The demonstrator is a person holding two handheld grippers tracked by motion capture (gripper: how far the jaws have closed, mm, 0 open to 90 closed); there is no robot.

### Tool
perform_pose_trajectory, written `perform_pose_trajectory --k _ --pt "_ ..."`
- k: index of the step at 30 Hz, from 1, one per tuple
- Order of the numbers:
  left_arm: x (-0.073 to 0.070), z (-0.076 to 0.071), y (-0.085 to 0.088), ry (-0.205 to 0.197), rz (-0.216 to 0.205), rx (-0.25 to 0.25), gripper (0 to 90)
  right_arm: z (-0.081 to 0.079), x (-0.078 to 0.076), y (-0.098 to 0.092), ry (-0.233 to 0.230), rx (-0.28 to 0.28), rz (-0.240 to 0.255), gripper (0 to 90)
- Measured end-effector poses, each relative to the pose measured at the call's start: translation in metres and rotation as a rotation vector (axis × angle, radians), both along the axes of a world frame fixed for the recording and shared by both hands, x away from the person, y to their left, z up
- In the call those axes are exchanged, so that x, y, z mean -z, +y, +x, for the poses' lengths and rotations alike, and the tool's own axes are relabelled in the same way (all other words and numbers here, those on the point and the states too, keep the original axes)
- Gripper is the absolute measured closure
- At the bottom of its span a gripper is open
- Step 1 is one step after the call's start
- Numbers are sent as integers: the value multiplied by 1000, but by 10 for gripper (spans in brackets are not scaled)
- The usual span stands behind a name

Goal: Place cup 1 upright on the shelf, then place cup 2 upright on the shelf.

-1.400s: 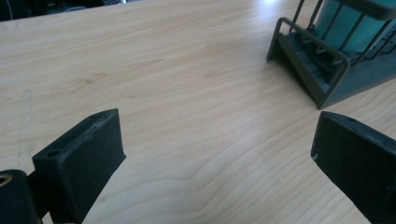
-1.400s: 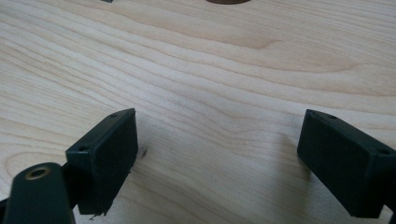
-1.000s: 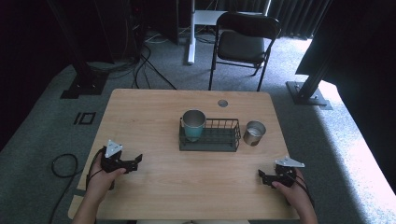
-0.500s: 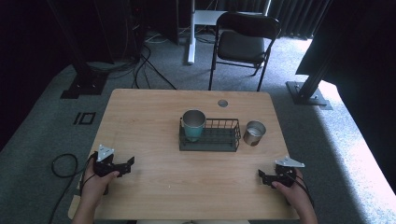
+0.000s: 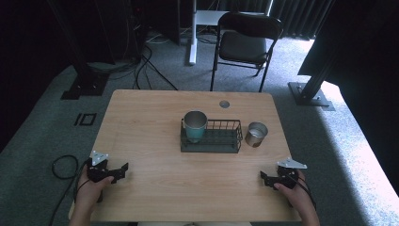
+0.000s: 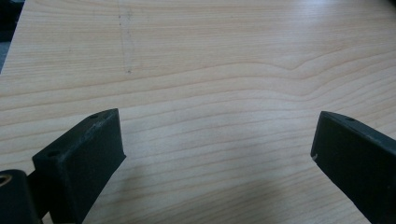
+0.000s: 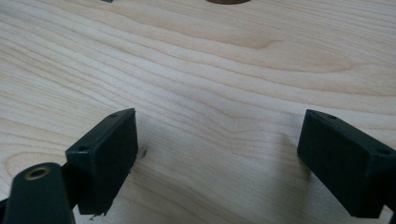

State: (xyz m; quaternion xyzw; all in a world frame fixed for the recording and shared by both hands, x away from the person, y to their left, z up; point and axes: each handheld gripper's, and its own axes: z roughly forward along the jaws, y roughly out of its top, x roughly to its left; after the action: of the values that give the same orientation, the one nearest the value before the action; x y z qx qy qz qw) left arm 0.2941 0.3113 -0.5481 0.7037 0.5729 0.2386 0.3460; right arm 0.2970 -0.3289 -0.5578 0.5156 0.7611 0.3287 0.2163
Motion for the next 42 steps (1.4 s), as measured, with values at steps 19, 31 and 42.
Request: perform_pose_trajectory --k 19,31,42 --pt "7 1 5 87 89 9 26 0 0 0 1 0 0 114" --pt "7 1 0 88 87 -27 27 0 0 0 1 0 0 114" --pt "7 1 0 88 87 -27 26 0 0 0 1 -1 0 115"
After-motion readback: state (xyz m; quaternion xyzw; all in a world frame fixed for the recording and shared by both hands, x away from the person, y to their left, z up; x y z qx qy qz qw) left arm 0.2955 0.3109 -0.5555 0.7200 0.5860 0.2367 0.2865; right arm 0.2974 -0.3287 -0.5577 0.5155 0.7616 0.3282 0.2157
